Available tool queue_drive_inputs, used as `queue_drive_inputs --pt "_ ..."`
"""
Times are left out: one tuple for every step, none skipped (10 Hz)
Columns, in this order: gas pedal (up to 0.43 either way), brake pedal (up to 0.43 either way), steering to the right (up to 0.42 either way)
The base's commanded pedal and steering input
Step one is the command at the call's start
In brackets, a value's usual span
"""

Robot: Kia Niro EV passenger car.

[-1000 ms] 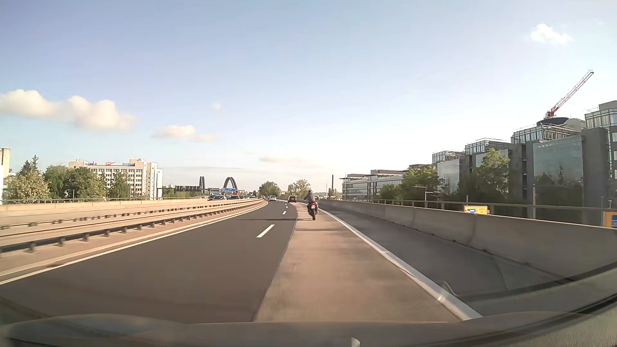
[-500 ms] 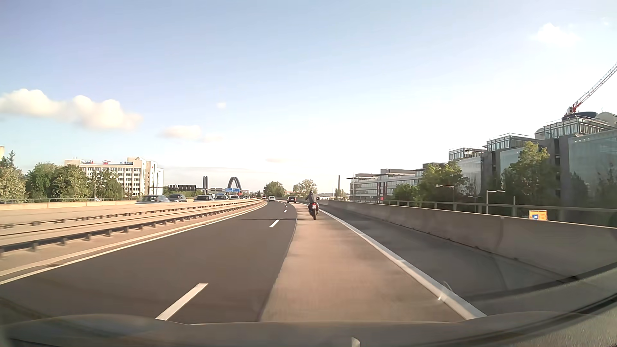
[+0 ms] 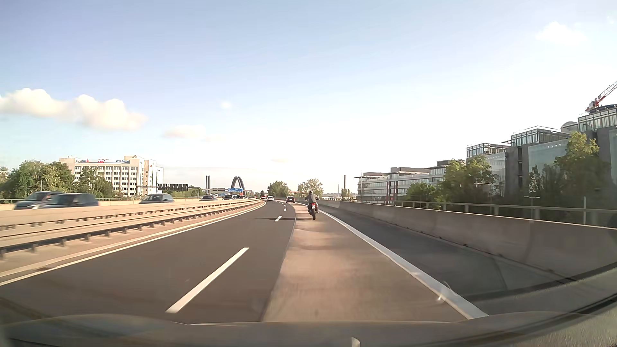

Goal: Follow the waypoints while adhering to traffic rules and regulations

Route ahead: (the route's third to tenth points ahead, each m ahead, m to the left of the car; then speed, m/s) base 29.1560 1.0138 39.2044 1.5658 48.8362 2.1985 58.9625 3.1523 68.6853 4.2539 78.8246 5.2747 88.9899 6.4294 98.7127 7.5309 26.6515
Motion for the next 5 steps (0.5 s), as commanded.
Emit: queue_drive_inputs --pt "0.087 0.0 -0.006" --pt "0.087 0.0 -0.006" --pt "0.087 0.006 -0.006" --pt "0.11 0.0 -0.007" --pt "0.11 0.0 -0.007"
